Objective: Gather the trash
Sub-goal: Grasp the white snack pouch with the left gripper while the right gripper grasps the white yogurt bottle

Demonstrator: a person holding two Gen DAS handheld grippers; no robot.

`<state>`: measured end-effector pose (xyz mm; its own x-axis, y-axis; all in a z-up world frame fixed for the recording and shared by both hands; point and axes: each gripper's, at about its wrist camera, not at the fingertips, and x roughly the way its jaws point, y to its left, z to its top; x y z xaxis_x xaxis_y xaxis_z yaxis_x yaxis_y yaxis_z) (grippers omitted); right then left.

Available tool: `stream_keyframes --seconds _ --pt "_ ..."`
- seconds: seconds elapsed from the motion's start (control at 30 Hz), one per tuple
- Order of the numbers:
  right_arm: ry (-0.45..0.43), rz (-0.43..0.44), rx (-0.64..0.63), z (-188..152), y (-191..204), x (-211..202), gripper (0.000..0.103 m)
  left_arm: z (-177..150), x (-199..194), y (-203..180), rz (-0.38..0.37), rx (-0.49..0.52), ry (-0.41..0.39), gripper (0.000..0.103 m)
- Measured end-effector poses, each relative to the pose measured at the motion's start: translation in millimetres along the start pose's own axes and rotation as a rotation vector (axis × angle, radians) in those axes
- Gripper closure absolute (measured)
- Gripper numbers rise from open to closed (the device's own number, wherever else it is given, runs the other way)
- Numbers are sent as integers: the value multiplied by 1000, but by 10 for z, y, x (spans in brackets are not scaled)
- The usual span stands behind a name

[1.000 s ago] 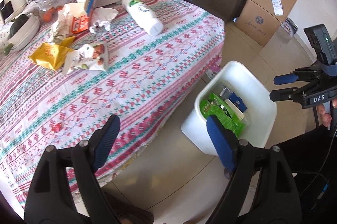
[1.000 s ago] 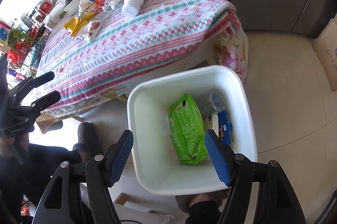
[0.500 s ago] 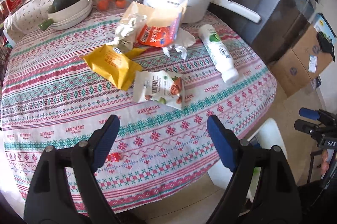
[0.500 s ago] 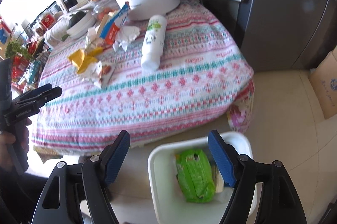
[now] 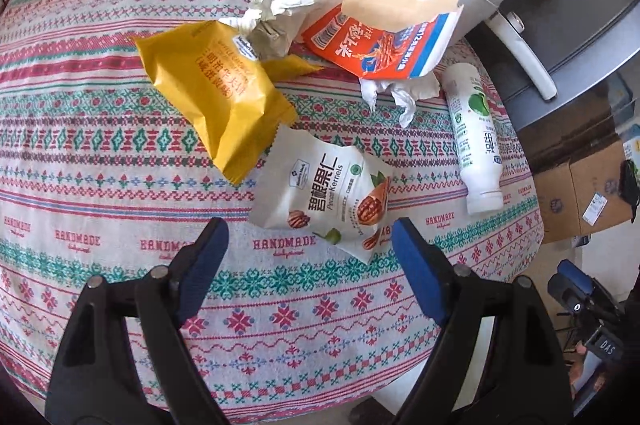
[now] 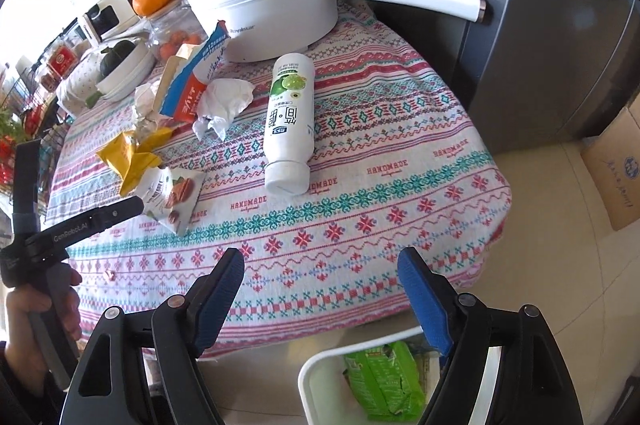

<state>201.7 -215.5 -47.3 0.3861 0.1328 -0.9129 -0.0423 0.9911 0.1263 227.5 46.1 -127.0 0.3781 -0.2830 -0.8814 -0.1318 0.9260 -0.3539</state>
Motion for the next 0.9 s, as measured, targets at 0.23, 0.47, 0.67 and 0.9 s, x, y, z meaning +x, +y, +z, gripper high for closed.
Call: stream_keyframes --seconds 0.23,0.47,0.67,0.9 --pt "-3 -47 -1 99 20 187 22 -2 193 36 -23 -119 24 68" --pt "-17 -79 42 175 -125 337 22 -1 40 -40 -33 -70 -41 99" --pt "-43 -54 69 219 -145 385 22 0 -100 -32 -56 -41 -55 101" --pt "-58 21 99 283 -19 488 22 2 -299 -54 -35 20 -107 102"
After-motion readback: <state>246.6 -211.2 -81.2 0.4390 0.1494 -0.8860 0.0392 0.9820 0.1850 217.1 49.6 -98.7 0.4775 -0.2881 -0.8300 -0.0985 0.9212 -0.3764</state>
